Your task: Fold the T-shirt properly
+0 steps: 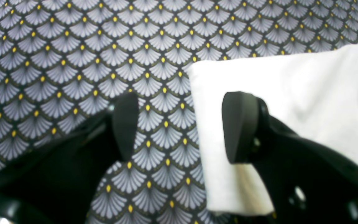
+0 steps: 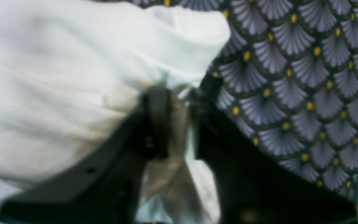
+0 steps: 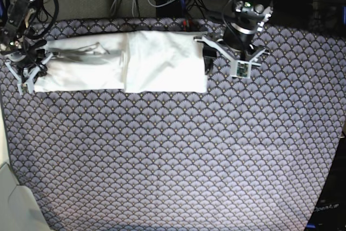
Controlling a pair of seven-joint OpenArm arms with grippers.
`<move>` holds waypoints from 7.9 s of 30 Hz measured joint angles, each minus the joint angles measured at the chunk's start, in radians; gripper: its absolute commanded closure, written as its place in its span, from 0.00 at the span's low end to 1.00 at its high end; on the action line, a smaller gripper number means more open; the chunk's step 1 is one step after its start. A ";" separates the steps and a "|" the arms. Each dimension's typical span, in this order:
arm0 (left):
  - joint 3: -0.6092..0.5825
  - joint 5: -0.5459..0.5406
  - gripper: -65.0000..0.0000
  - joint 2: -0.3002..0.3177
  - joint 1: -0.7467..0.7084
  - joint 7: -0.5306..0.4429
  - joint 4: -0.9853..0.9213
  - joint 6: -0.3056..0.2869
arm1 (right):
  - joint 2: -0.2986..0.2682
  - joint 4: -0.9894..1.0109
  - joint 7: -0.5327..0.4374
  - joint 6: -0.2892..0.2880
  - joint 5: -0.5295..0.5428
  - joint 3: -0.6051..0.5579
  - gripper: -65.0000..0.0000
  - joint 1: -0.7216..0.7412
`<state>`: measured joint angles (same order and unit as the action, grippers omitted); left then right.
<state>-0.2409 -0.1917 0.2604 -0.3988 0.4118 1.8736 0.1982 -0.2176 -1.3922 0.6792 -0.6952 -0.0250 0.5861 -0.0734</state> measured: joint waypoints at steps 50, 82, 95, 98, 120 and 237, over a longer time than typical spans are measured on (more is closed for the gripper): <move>0.172 0.000 0.37 -0.003 -0.023 0.003 -0.001 -0.003 | 0.293 -0.579 0.069 -0.006 -0.057 -0.204 1.00 -0.241; 0.325 0.004 0.37 0.005 -0.025 0.004 -0.055 -0.007 | 0.367 -0.603 0.068 0.000 0.003 -0.827 1.00 -0.267; 0.431 -0.008 0.37 0.037 -0.123 -0.004 -0.049 -0.011 | 0.365 -0.410 0.066 0.000 0.005 -0.879 1.00 -0.135; 0.455 -0.008 0.37 0.037 -0.144 -0.004 -0.049 -0.010 | 0.365 -0.372 0.061 0.001 0.005 -0.879 1.00 -0.099; 0.468 -0.008 0.37 0.036 -0.160 -0.004 -0.048 -0.008 | 0.363 -0.383 0.066 0.002 0.005 -0.928 0.50 -0.055; 0.139 -0.652 0.34 0.106 0.001 -0.005 0.070 0.003 | 0.132 -0.547 0.039 0.000 0.005 -0.661 0.77 -0.187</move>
<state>-0.1020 -0.8433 0.3660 -0.3977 0.4072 1.9438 0.2016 -0.0853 -1.9392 0.7181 -0.6952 -0.0204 -0.0750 -0.2607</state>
